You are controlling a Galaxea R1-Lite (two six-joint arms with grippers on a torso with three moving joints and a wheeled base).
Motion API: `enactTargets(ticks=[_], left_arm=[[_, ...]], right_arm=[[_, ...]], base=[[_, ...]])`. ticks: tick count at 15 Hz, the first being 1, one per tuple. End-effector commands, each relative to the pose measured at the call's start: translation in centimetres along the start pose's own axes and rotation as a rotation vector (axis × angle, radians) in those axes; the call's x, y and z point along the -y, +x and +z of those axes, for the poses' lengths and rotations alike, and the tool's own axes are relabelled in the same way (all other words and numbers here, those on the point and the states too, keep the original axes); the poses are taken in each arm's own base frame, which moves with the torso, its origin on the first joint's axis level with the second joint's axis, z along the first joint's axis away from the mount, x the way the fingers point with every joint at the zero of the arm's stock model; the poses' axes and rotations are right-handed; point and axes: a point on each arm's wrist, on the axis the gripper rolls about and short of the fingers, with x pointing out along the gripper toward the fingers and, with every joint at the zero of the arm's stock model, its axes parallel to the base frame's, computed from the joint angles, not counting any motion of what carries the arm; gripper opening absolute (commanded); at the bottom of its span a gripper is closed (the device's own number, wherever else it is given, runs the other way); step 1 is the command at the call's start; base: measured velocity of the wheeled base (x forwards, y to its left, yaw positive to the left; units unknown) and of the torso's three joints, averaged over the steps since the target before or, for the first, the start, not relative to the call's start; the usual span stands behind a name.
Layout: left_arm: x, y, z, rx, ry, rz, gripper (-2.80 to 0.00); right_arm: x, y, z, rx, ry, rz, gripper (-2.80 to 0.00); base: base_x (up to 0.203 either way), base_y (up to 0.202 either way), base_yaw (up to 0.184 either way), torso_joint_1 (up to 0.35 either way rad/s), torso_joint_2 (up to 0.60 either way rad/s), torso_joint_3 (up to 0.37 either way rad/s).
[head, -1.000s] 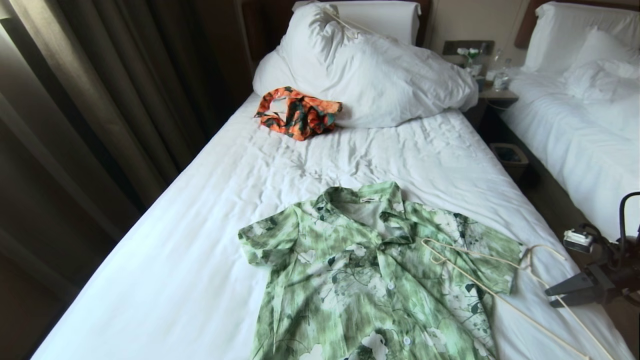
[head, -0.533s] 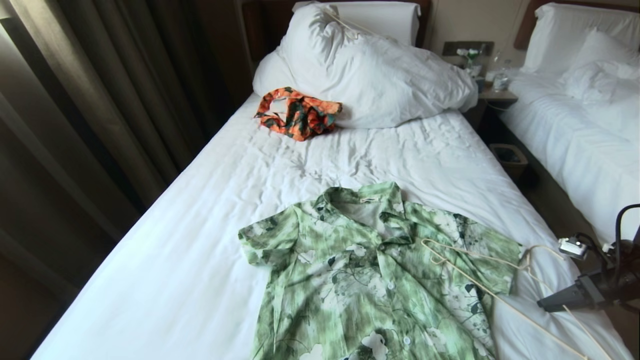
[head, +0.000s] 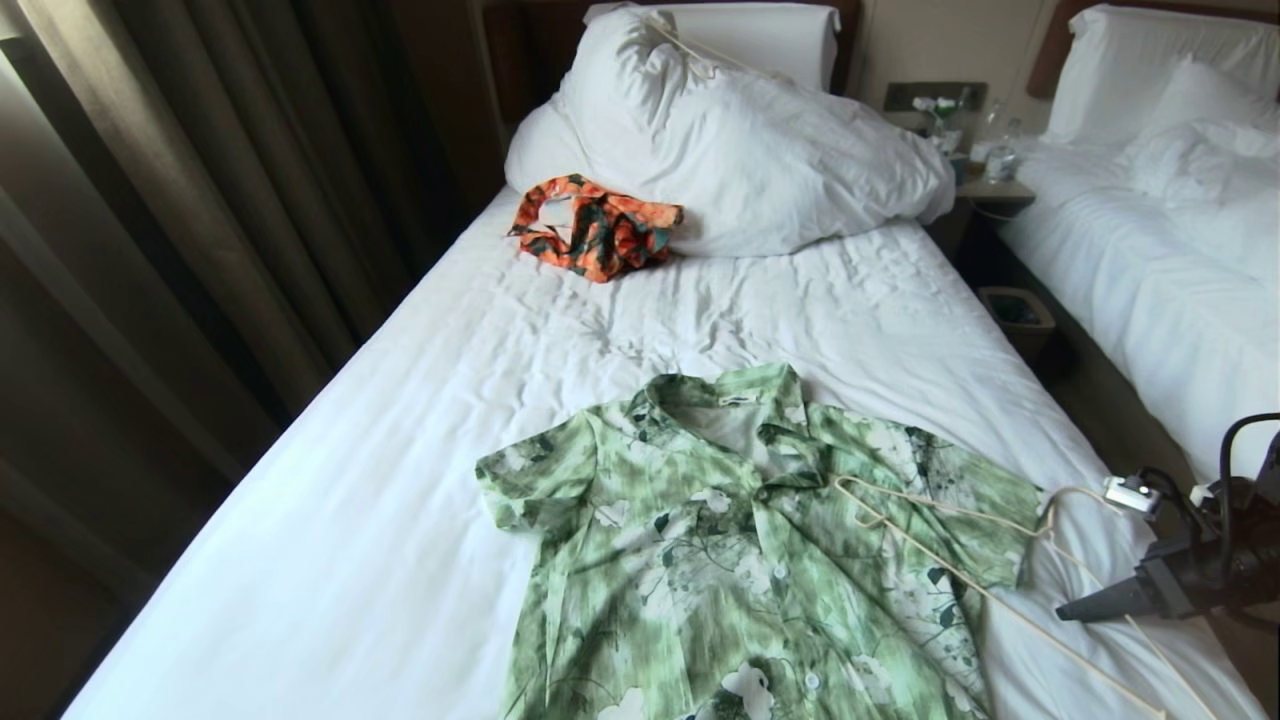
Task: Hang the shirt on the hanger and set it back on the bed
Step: Lift the shirt and hanger
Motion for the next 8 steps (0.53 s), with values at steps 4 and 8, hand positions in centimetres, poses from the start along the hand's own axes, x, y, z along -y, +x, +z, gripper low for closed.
enactTargets(ticks=[4, 8], left_arm=[[0.0, -0.02, 0.0, 0.003, 0.001, 0.0, -2.8], [0.0, -0.02, 0.0, 0.002, 0.001, 0.0, -2.8]], right_arm=[[-0.1, 0.11, -0.2, 0.003, 0.011, 0.014, -2.8], [-0.04, 0.1, -0.24, 0.003, 0.013, 0.014, -2.8]], base=[[0.0, 0.0, 0.0, 0.0, 0.0, 0.0], [0.0, 0.0, 0.0, 0.0, 0.0, 0.0]])
